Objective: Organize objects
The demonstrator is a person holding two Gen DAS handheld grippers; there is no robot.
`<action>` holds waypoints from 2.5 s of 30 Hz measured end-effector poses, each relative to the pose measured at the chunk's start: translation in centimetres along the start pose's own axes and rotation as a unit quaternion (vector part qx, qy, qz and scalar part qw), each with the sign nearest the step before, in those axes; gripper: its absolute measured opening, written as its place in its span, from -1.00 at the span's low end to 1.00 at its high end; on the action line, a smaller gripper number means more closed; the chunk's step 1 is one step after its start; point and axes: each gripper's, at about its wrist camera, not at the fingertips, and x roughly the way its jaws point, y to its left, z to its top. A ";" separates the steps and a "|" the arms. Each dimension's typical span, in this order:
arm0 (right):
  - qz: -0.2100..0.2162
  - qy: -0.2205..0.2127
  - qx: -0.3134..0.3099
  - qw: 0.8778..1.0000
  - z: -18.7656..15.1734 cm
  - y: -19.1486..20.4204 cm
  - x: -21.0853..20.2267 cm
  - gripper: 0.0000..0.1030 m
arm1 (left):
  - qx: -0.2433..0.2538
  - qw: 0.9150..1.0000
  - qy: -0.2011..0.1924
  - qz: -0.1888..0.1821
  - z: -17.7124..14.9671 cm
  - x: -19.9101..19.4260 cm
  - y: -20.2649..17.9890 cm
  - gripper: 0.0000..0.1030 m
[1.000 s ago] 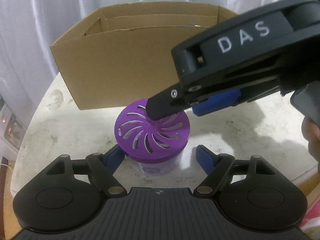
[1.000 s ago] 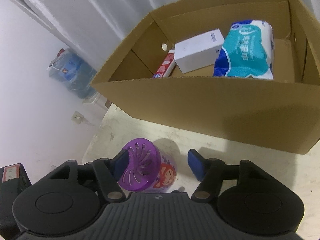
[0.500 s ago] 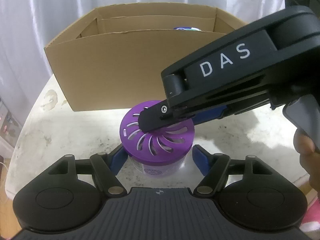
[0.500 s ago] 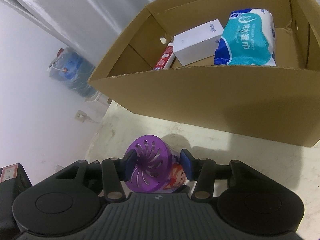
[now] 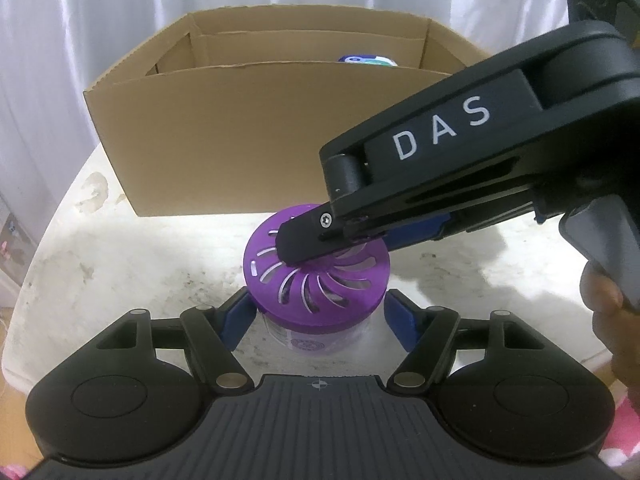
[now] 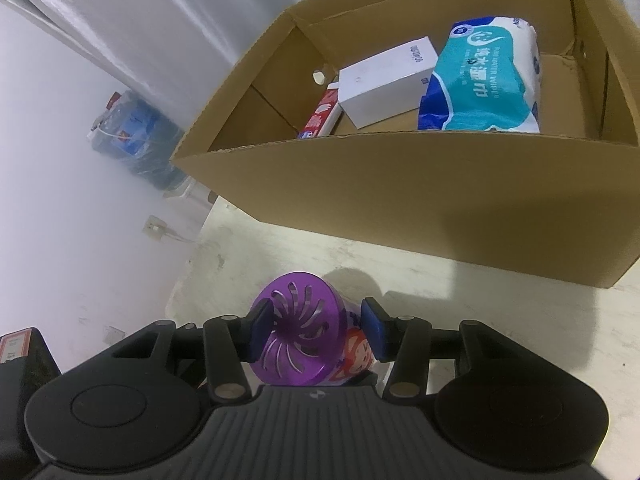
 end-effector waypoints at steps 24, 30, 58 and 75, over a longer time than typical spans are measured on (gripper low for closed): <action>-0.005 0.004 -0.002 1.000 0.0 -0.3 -0.4 0.01 | 0.001 1.000 0.003 -0.004 -0.2 1.0 -0.2 0.38; -0.005 0.004 -0.002 1.000 -0.1 -0.2 -0.4 0.03 | 0.002 1.000 0.003 -0.003 -0.2 1.1 -0.3 0.38; -0.007 0.005 -0.004 1.000 0.0 -0.1 -0.3 0.03 | 0.001 1.000 0.003 -0.003 -0.2 1.1 -0.4 0.40; -0.007 0.005 -0.003 1.000 0.0 -0.1 -0.2 0.03 | 0.000 1.000 0.003 -0.003 -0.2 1.1 -0.5 0.41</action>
